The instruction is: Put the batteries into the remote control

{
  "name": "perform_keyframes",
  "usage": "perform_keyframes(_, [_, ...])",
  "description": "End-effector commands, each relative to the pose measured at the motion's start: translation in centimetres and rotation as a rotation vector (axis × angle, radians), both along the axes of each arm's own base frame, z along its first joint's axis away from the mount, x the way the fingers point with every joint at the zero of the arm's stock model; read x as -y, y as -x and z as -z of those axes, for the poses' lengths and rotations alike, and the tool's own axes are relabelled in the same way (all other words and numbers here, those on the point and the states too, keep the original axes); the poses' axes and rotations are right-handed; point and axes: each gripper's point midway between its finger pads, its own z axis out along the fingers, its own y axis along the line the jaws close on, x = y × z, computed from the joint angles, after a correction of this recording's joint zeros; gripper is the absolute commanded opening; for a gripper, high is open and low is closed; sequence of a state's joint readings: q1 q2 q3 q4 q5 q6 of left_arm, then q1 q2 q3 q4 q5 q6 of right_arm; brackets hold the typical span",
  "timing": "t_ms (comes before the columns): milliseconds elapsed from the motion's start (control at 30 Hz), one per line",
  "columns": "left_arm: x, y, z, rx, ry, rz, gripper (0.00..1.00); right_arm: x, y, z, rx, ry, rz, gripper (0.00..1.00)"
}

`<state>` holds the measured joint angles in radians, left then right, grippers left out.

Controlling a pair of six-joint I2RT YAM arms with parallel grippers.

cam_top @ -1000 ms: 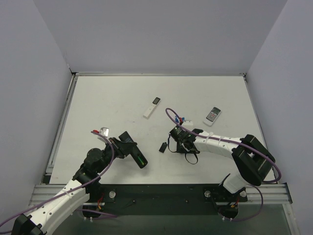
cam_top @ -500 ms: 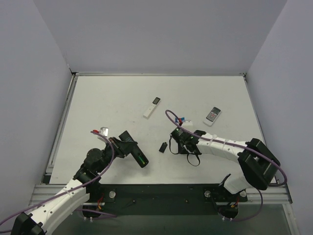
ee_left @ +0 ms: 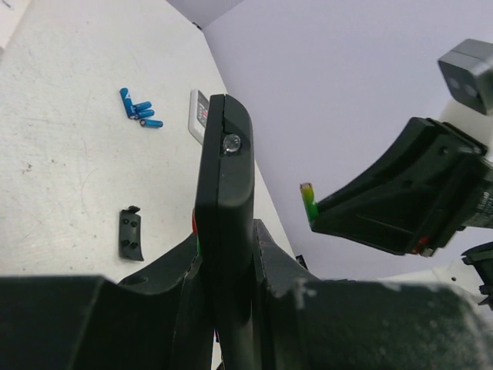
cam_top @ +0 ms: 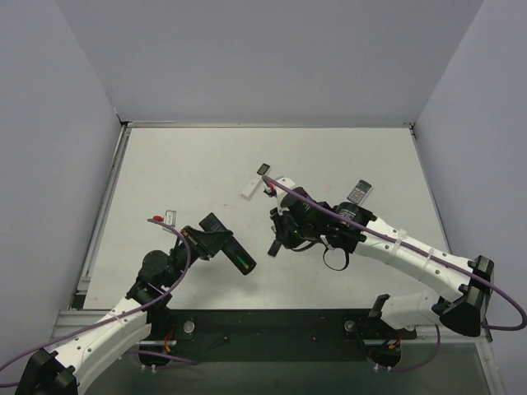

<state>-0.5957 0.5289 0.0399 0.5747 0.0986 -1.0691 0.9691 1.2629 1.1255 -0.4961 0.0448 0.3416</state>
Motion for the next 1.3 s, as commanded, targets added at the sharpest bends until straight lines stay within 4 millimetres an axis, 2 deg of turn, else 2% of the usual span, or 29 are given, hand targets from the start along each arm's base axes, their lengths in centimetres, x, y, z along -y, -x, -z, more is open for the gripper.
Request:
perform_keyframes(0, [-0.2,0.4,-1.8,0.052,0.102,0.007,0.00,-1.7,4.1,-1.0,-0.089,0.076,-0.249,0.00])
perform_keyframes(33, [-0.2,0.4,-2.1,0.050,0.114,0.009,0.00,-2.9,4.9,-2.1,-0.086,0.056,-0.294,0.00])
perform_keyframes(100, [-0.3,0.4,-2.2,0.049,0.123,0.005,0.00,-3.6,5.7,-2.2,-0.106,0.077,-0.328,0.00])
perform_keyframes(133, [-0.3,0.4,-2.2,0.046,0.129,0.005,0.00,-4.3,5.9,-3.1,-0.102,0.060,-0.345,0.00])
perform_keyframes(267, [-0.6,0.2,-2.7,0.041,0.157,-0.014,0.00,-6.1,7.6,-3.2,-0.138,0.056,-0.412,0.00])
perform_keyframes(367, [-0.7,0.2,-3.0,0.037,0.182,-0.019,0.00,-6.7,7.7,-2.9,-0.158,0.068,-0.411,0.00])
perform_keyframes(433, [-0.8,0.3,-2.1,0.016,0.182,-0.021,0.00,-6.9,7.7,-2.5,-0.168,0.081,-0.411,0.00])
perform_keyframes(1267, [-1.1,0.5,-2.2,-0.006,0.231,-0.025,0.00,-7.7,6.3,-1.2,-0.200,0.169,-0.321,0.02])
